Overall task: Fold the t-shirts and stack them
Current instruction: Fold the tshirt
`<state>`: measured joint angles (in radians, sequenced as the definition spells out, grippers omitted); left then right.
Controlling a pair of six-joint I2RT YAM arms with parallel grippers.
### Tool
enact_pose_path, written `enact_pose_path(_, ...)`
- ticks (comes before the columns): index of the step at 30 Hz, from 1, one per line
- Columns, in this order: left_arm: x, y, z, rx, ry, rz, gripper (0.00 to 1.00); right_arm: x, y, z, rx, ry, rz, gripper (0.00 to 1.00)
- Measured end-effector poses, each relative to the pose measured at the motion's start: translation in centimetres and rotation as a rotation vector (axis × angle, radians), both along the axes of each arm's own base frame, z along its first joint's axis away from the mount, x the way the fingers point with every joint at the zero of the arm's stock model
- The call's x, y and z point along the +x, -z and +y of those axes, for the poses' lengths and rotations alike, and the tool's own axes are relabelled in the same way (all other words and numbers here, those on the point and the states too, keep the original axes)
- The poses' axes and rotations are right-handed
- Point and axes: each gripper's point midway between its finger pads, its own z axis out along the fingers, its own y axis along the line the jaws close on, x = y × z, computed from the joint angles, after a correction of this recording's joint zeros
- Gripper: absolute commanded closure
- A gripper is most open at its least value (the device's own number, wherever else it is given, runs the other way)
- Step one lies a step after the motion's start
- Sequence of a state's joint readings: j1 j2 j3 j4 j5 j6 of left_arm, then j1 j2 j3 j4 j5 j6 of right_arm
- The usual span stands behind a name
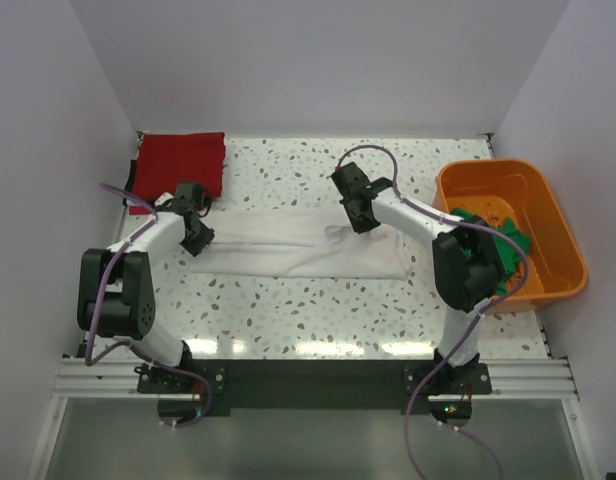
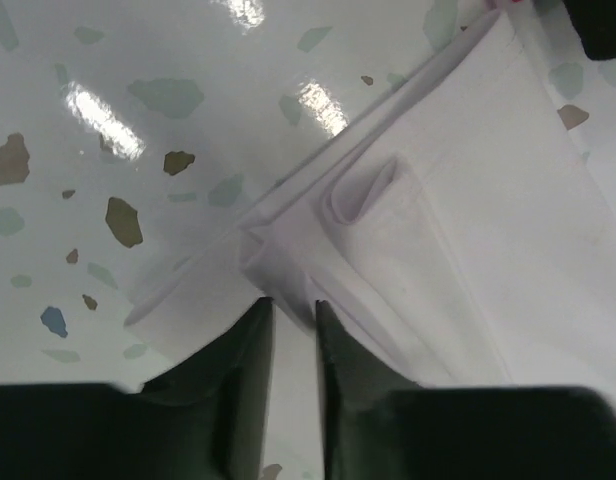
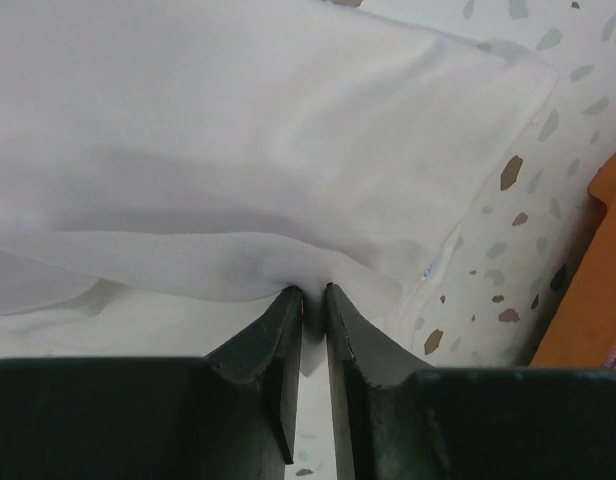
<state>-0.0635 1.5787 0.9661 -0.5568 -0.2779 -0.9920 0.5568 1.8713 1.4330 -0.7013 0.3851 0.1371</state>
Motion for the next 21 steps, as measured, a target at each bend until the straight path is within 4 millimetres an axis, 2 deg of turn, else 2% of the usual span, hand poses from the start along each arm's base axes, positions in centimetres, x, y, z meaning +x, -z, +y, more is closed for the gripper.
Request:
enact_pose_path(1,0.3,0.3,0.1,0.002,-0.008,0.0,0.25,0.3,0.3,-0.1,-0.009,0.007,0.002,0.53)
enact_pose_path(3,0.4,0.4,0.2,0.007,-0.003,0.001,0.02,1.5,0.8,-0.4,-0.039,0.018,-0.006,0.4)
enact_pose_path(7,1.2,-0.3,0.2,0.01,0.005,-0.02,0.0,3.7,1.0,-0.8,-0.098,0.051,-0.049,0.33)
enact_pose_path(10,1.8,-1.3,0.2,0.012,0.014,-0.051,0.0,4.2,0.2,-1.3,-0.125,0.074,-0.084,0.3)
enact_pose_path(13,2.2,-3.1,0.2,0.015,0.026,-0.099,0.0,3.9,-1.0,-1.6,-0.105,0.102,-0.117,0.15)
enact_pose_path(14,2.3,-3.7,0.2,0.016,0.031,-0.117,0.0,3.3,-1.4,-1.7,-0.087,0.108,-0.121,0.01)
enact_pose_path(18,3.1,-5.8,-0.5,-0.002,0.085,-0.191,0.0,-0.6,-2.6,-1.7,0.054,0.119,-0.103,0.01)
enact_pose_path(21,4.1,-5.9,-1.9,-0.016,0.164,-0.207,0.0,-3.5,-2.2,-1.2,0.174,0.141,-0.063,0.01)
